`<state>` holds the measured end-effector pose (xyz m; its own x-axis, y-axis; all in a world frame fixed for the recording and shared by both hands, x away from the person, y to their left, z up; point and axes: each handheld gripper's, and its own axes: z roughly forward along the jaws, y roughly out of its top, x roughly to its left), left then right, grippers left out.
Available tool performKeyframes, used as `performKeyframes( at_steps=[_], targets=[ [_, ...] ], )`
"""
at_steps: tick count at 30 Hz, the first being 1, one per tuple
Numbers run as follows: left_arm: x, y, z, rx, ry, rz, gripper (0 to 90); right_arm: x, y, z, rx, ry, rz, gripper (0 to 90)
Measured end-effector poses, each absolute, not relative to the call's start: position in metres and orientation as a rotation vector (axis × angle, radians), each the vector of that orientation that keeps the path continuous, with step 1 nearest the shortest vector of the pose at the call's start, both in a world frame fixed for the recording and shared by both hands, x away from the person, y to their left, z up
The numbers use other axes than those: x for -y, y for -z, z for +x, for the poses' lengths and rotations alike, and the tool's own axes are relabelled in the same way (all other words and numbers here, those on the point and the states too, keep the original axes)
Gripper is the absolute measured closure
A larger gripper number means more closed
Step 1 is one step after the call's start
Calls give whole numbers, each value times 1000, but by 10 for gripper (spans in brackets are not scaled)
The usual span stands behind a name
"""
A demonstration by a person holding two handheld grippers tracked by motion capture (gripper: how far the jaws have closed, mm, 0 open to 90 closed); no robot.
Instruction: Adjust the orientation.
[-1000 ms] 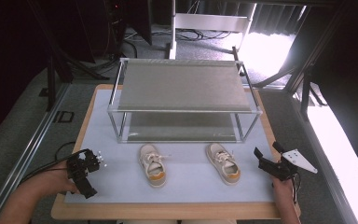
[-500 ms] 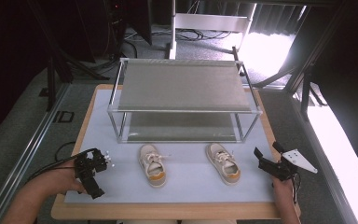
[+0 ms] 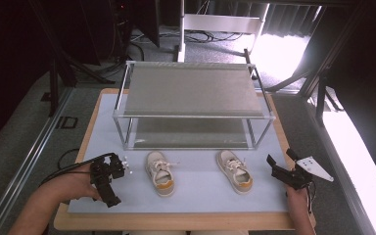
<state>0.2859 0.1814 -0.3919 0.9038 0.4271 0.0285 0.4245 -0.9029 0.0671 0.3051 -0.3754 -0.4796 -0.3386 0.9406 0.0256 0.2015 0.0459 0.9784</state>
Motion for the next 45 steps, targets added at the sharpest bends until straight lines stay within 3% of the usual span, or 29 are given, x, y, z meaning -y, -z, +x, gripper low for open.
performKeyframes(
  at_steps=[20, 32, 40, 45],
  targets=[
    [-114, 358, 287, -409, -65, 2981, 54, 376, 480, 305, -1629, -1356, 1172, 141],
    [-76, 357, 292, -307, -20, 2972, 55, 376, 480, 305, -1628, -1361, 1168, 140],
    [-55, 370, 300, -311, 6, 2963, 146, 377, 480, 305, -1626, -1365, 1167, 141],
    [-46, 382, 305, -333, 18, 2990, 299, 377, 480, 305, -1627, -1367, 1167, 140]
  ],
)
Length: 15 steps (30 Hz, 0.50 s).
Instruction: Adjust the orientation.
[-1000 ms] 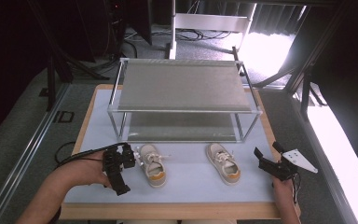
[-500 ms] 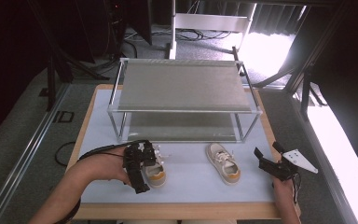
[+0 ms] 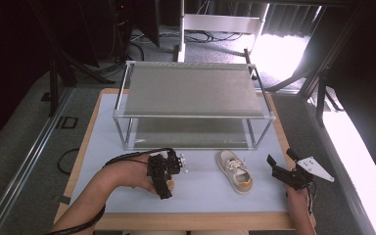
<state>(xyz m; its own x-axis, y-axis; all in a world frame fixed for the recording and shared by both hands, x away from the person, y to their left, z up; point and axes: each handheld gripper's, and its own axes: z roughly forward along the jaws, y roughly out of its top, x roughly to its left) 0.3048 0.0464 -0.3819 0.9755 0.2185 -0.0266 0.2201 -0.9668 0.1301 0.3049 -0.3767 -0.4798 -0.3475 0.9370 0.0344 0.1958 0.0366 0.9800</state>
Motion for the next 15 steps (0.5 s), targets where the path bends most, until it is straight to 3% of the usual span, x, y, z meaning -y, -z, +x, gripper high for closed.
performKeyframes(
  at_steps=[15],
  targets=[
    [-42, 413, 320, -429, 145, 3035, 561, 377, 480, 305, -1630, -1367, 1164, 141]
  ],
)
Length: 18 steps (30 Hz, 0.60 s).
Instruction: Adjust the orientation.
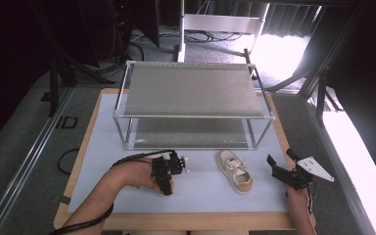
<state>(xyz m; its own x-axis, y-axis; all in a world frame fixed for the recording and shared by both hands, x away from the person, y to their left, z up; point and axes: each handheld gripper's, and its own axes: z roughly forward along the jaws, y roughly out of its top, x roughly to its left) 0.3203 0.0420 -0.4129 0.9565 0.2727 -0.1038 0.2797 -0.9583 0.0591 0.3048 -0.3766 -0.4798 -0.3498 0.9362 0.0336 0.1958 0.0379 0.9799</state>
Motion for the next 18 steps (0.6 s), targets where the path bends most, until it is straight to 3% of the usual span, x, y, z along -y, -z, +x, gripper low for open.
performKeyframes(
  at_steps=[6, 7, 12, 18],
  targets=[
    [-40, 418, 323, -416, 200, 3049, 657, 377, 480, 305, -1629, -1369, 1164, 141],
    [-39, 417, 322, -387, 194, 3046, 708, 377, 480, 305, -1630, -1369, 1164, 141],
    [-38, 415, 318, -271, 164, 3117, 733, 377, 480, 305, -1629, -1371, 1165, 141],
    [-29, 403, 314, -155, 99, 3091, 776, 377, 480, 305, -1631, -1369, 1164, 141]
  ],
)
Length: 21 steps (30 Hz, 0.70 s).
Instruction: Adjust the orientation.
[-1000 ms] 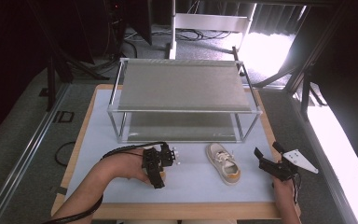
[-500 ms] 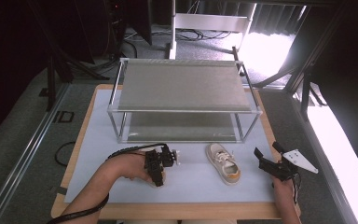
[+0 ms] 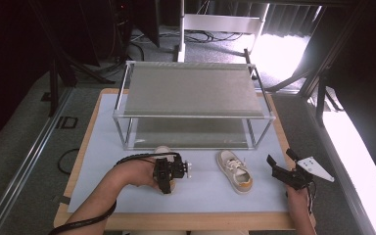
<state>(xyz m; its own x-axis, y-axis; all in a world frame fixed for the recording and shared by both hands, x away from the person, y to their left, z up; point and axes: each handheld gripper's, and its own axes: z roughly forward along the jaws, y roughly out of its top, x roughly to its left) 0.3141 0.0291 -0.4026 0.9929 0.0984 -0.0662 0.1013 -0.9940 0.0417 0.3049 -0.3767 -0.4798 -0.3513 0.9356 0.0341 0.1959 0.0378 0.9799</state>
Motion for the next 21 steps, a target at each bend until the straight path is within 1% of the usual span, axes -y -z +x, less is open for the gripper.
performKeyframes(
  at_steps=[1, 5, 8, 14, 21],
  targets=[
    [-26, 400, 313, -145, 103, 3088, 776, 377, 480, 305, -1631, -1369, 1164, 141],
    [-13, 395, 307, -19, 94, 3090, 778, 377, 480, 305, -1630, -1370, 1163, 141],
    [-3, 393, 304, 29, 100, 3087, 778, 377, 480, 305, -1629, -1372, 1165, 141],
    [11, 394, 304, 75, 104, 3089, 777, 377, 480, 305, -1627, -1376, 1165, 141],
    [12, 406, 305, 45, 177, 3105, 776, 377, 480, 305, -1628, -1379, 1163, 141]
  ],
)
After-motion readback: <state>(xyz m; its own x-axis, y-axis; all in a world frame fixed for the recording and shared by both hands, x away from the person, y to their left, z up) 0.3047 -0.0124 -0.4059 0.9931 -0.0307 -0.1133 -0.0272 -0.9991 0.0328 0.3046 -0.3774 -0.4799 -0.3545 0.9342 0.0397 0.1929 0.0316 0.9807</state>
